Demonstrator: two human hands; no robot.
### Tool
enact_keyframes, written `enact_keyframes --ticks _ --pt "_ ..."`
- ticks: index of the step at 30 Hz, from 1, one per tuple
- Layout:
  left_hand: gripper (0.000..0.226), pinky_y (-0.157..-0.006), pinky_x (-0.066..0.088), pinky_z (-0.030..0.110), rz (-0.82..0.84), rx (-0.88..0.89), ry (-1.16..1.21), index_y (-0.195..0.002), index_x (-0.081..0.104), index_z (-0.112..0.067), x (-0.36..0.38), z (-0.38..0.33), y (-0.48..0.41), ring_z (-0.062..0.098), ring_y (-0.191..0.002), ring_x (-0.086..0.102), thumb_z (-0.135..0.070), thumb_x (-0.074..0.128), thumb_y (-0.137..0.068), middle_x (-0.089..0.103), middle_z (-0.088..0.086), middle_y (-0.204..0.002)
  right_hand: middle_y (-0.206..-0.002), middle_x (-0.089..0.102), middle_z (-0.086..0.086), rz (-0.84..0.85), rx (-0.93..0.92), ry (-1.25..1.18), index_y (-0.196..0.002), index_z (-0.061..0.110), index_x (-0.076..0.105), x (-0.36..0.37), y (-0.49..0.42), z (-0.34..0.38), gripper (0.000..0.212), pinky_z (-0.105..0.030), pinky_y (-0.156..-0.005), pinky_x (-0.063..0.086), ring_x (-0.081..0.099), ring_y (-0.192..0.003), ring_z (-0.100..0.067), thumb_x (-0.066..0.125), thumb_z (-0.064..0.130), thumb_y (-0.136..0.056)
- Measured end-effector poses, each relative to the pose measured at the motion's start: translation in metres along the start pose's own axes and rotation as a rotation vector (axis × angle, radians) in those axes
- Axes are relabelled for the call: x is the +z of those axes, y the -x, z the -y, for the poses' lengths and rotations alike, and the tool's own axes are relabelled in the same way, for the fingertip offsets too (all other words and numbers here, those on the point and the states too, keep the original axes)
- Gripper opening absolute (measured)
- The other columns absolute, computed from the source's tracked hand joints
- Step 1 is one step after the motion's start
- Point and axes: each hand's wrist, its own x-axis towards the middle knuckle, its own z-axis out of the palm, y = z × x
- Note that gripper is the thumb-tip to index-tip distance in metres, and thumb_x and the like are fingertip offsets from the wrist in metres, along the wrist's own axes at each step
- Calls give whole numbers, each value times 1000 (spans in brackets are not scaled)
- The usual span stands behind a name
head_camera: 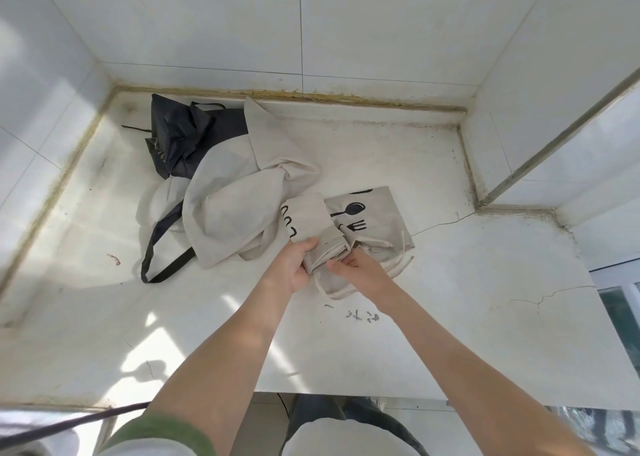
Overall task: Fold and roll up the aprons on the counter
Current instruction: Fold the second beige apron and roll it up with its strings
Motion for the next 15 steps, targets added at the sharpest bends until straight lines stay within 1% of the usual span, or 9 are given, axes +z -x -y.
enact_keyframes --ticks 2,3,5,6,8,10,11,13,15 --pt "22 -60 58 28 3 7 20 -115 59 -10 2 3 -1 20 -76 69 -6 45 -99 71 7 -92 -88 52 3 -84 55 -128 -104 9 50 6 -1 -4 40 -30 -84 44 54 -86 -13 74 31 -82" --pt "20 -64 58 30 9 9 28 -110 61 -11 4 4 -1 20 -77 69 -7 45 -99 72 6 -90 -89 52 1 -78 87 -183 -110 7 45 9 0 -3 48 -28 -80 45 54 -82 -15 75 30 -81" --pt "19 -82 55 41 44 4 52 -108 61 -8 9 7 0 26 -86 67 -9 44 -100 71 10 -96 -89 57 -7 -23 145 -255 -114 11 33 15 3 -5 53 -24 -69 43 53 -75 -19 74 26 -82" --pt "19 -86 52 44 52 2 52 -109 61 -8 11 7 1 27 -88 65 -9 43 -100 69 12 -99 -86 60 -10 -1 146 -283 -113 13 31 17 4 -7 51 -24 -68 43 53 -72 -21 72 22 -84" --pt "18 -80 54 40 41 10 35 -106 61 -9 12 7 2 25 -86 65 -9 44 -100 68 10 -97 -71 60 -10 33 131 -315 -106 11 37 17 6 -9 35 -25 -59 43 53 -55 -21 67 15 -88" --pt "17 -73 56 36 24 25 26 -107 59 -11 10 7 1 25 -86 65 -6 45 -99 67 9 -99 -59 49 -5 69 108 -266 -90 10 50 17 5 -11 10 -22 -44 34 38 -39 -11 59 12 -93" --pt "18 -71 56 36 15 27 15 -110 58 -11 9 6 0 25 -88 64 -6 45 -99 67 9 -100 -57 44 -4 81 96 -231 -83 9 53 16 4 -14 13 -20 -40 28 32 -38 -9 55 11 -96" --pt "19 -68 56 34 7 19 4 -109 58 -13 7 6 1 25 -88 64 -5 46 -98 67 8 -100 -56 39 -2 70 70 -169 -75 10 56 12 2 -21 24 -19 -38 21 27 -43 -10 50 11 -98" --pt "18 -74 55 37 1 7 6 -104 60 -15 5 6 2 23 -88 64 -4 46 -98 67 7 -100 -56 40 -2 38 46 -94 -71 12 55 7 1 -27 27 -20 -40 21 29 -43 -10 48 11 -98"
